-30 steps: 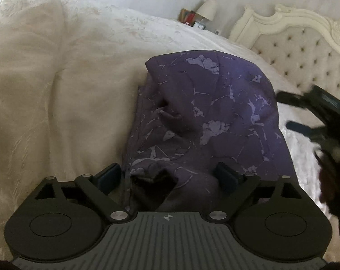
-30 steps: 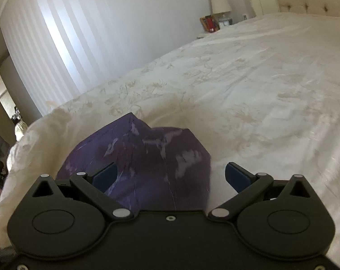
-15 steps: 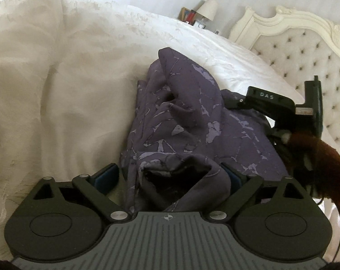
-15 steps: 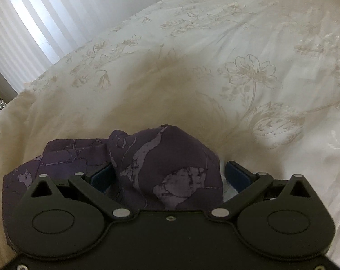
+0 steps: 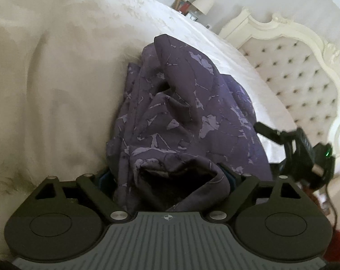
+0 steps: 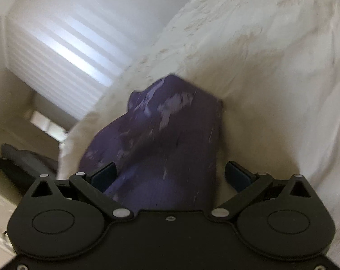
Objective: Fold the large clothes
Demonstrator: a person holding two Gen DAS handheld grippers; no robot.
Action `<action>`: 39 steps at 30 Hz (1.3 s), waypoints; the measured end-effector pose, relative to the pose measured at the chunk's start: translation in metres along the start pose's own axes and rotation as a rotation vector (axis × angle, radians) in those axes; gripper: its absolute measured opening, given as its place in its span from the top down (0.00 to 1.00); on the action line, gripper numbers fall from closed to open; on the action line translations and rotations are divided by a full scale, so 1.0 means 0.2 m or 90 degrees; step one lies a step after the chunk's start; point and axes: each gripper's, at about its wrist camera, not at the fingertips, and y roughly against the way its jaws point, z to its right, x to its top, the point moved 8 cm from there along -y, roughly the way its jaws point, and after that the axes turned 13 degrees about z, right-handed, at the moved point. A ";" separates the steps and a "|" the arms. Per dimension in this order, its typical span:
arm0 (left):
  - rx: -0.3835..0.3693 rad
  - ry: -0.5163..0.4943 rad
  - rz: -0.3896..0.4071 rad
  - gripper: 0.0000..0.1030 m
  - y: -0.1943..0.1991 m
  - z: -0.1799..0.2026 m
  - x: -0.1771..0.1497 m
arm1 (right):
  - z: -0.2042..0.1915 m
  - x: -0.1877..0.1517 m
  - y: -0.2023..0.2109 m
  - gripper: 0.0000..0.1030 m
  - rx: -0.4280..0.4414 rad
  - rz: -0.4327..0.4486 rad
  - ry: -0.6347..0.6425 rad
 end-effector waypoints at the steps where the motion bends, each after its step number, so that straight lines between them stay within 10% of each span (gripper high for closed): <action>1: -0.004 0.008 -0.002 0.16 0.00 0.00 0.00 | 0.00 -0.02 -0.01 0.05 0.015 -0.011 -0.001; 7: -0.034 0.049 -0.022 0.21 -0.02 0.02 -0.01 | -0.03 -0.02 0.02 0.30 0.028 -0.002 0.013; 22: -0.170 -0.038 -0.149 0.21 -0.64 0.74 -0.21 | 0.31 0.50 0.55 0.32 -0.114 0.086 0.102; 29: -0.190 -0.073 -0.161 0.21 -0.91 0.95 -0.33 | 0.61 0.69 0.78 0.23 -0.241 0.141 0.094; 32: -0.190 -0.087 -0.141 0.20 -0.87 0.89 -0.33 | 0.71 0.64 0.79 0.06 -0.301 0.145 0.091; 39: -0.168 -0.155 -0.101 0.20 -0.68 0.85 -0.23 | 0.67 0.60 0.88 0.01 -0.328 0.209 0.058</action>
